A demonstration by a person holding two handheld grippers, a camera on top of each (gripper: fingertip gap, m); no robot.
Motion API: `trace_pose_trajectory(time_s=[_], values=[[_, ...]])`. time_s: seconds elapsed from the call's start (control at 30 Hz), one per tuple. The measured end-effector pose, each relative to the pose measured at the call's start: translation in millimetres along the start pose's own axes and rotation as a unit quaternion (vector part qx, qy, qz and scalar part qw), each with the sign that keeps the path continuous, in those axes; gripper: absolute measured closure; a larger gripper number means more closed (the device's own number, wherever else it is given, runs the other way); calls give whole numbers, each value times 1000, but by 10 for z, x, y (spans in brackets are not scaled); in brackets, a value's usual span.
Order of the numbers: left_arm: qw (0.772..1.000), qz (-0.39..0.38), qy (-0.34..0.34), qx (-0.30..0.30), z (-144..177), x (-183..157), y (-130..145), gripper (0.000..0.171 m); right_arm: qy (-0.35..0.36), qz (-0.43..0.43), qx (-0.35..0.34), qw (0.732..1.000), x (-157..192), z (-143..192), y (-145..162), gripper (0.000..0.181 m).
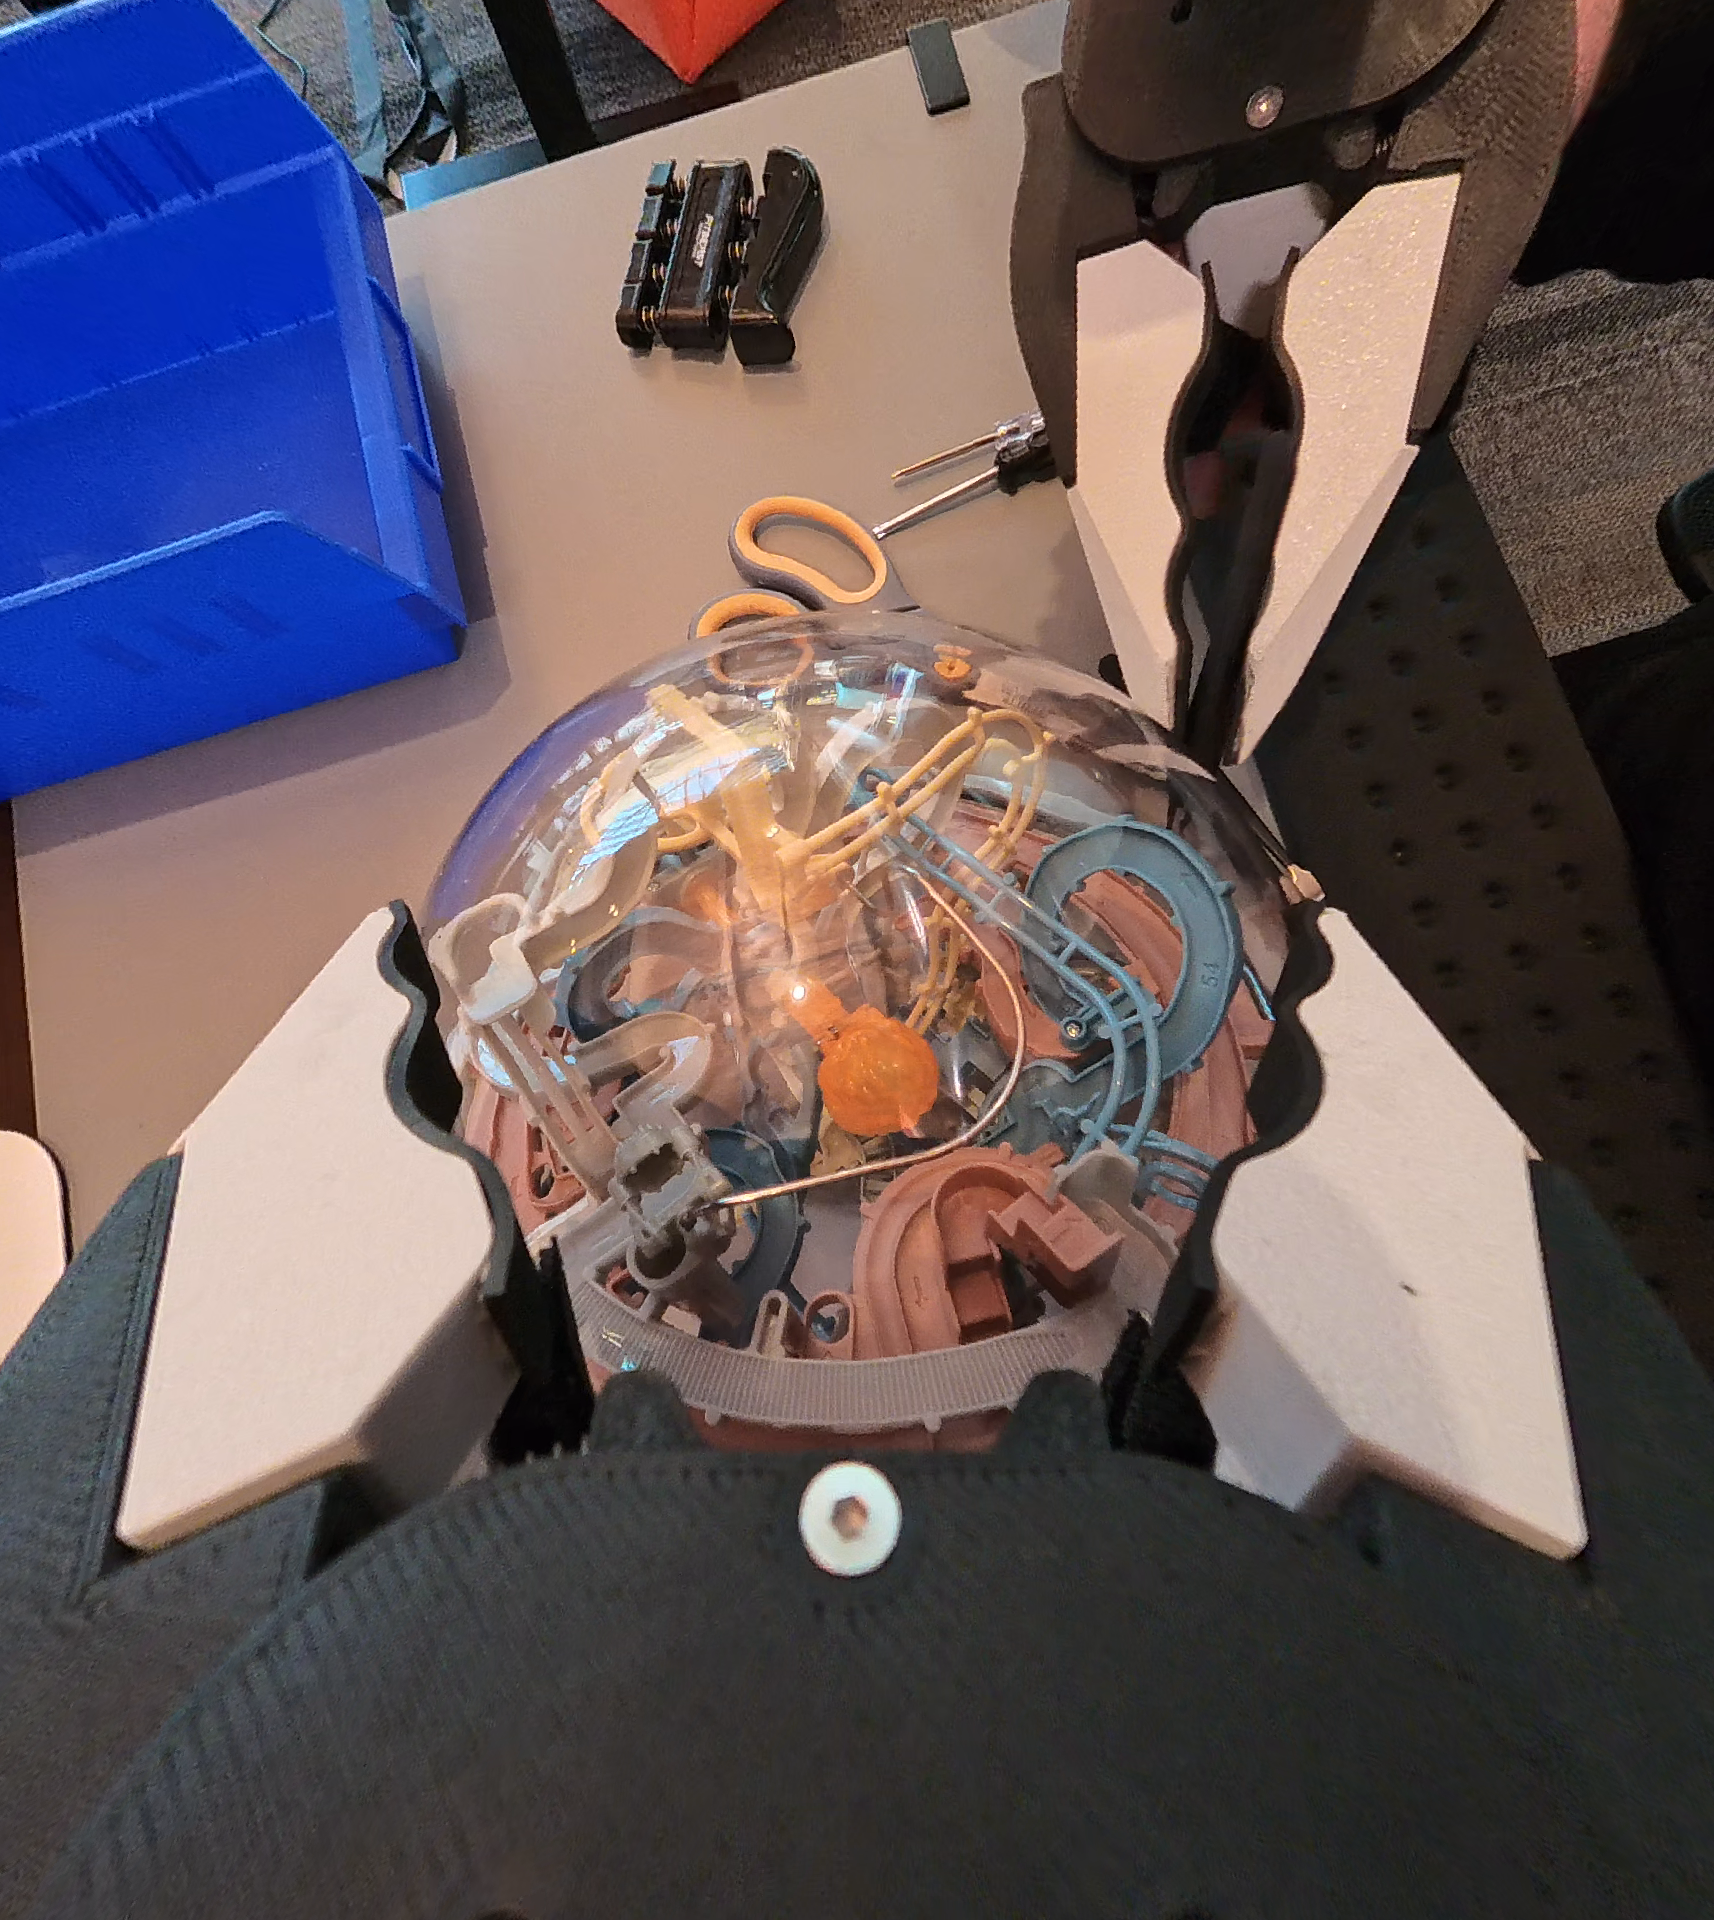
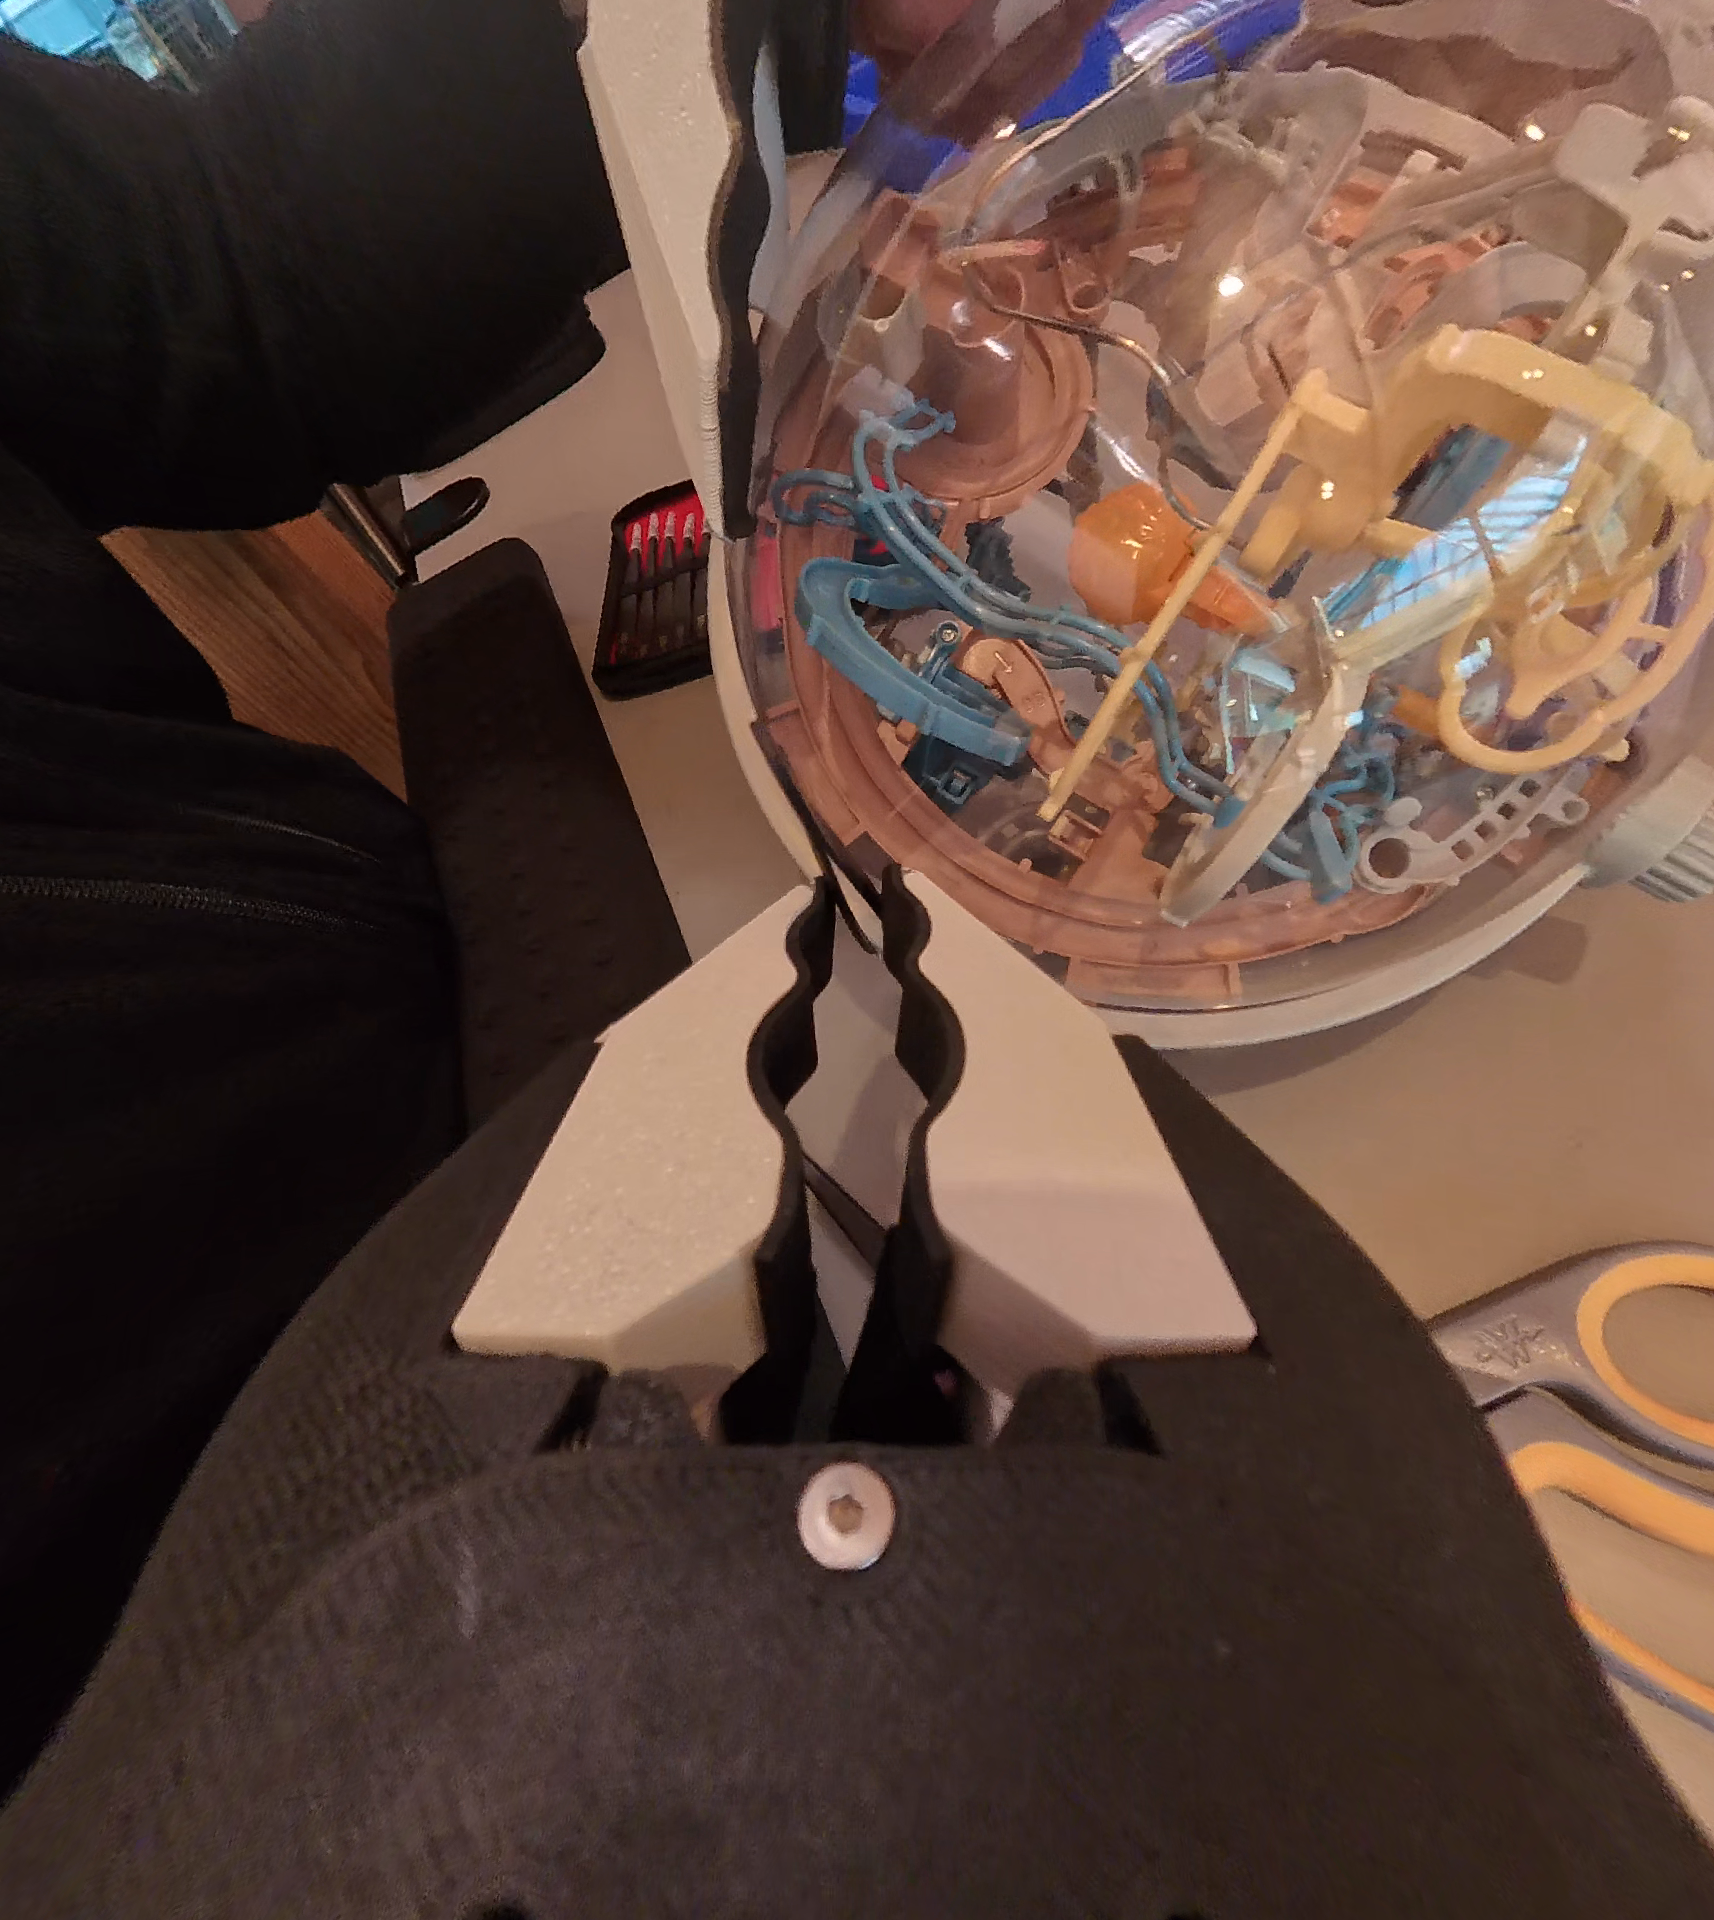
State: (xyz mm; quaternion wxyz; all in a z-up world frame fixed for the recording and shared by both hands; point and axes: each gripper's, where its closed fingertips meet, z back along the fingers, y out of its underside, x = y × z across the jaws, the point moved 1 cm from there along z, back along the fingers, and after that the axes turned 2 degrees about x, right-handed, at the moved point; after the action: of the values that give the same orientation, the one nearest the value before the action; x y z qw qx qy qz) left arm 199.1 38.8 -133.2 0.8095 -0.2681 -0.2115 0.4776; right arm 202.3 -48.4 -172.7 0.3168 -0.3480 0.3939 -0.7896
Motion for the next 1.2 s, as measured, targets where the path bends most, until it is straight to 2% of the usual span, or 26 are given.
trace_pose_trajectory(time_s=[0.07, 0.17, 0.3, 0.33, 0.47, 0.6, 0.67, 0.73, 0.83, 0.9, 0.97, 1.03, 1.1, 1.2], values=[[1000, 1, 5, -2, -14, 4, -17, 20, -7, 38, -3, 999, 7, 16, -1, 174], [1000, 7, 8, -3, -28, 25, -32, 19, -25, 27, -16, 999, -35, 74, 24, 174], [1000, 6, 13, -8, -44, 29, -53, 19, -12, 41, -7, 999, -33, 124, 51, 169], [1000, 7, 13, -7, -47, 34, -56, 19, -7, 48, -3, 999, -31, 133, 54, 174], [1000, 2, 17, -3, -58, 29, -66, 19, 4, 56, 7, 998, -29, 139, 30, 173], [1000, 1, 18, -2, -59, 26, -67, 19, 0, 48, 14, 999, 4, 206, -13, 148], [1000, 1, 19, -1, -60, 29, -70, 19, -1, 59, 23, 998, 24, 195, -7, 143], [1000, 2, 20, -1, -63, 32, -71, 19, -4, 71, 42, 997, 53, 167, 27, 145], [1000, 1, 20, 1, -65, 31, -73, 19, 6, 76, 32, 997, 71, 169, -70, 146], [1000, 0, 19, 2, -69, 26, -78, 19, 26, 75, 35, 996, 33, 166, -115, 156], [1000, -1, 18, 4, -73, 21, -81, 19, 29, 65, 39, 997, 32, 143, -115, 178], [1000, -3, 18, 3, -70, 18, -78, 19, 25, 59, 29, 997, 33, 149, -108, 179], [1000, 6, 17, 1, -66, 39, -74, 19, 9, 37, 1, 999, 8, 188, -94, 179], [1000, 17, 19, -11, -56, 67, -66, 19, -14, -15, -82, 996, -39, 246, -120, 180]])
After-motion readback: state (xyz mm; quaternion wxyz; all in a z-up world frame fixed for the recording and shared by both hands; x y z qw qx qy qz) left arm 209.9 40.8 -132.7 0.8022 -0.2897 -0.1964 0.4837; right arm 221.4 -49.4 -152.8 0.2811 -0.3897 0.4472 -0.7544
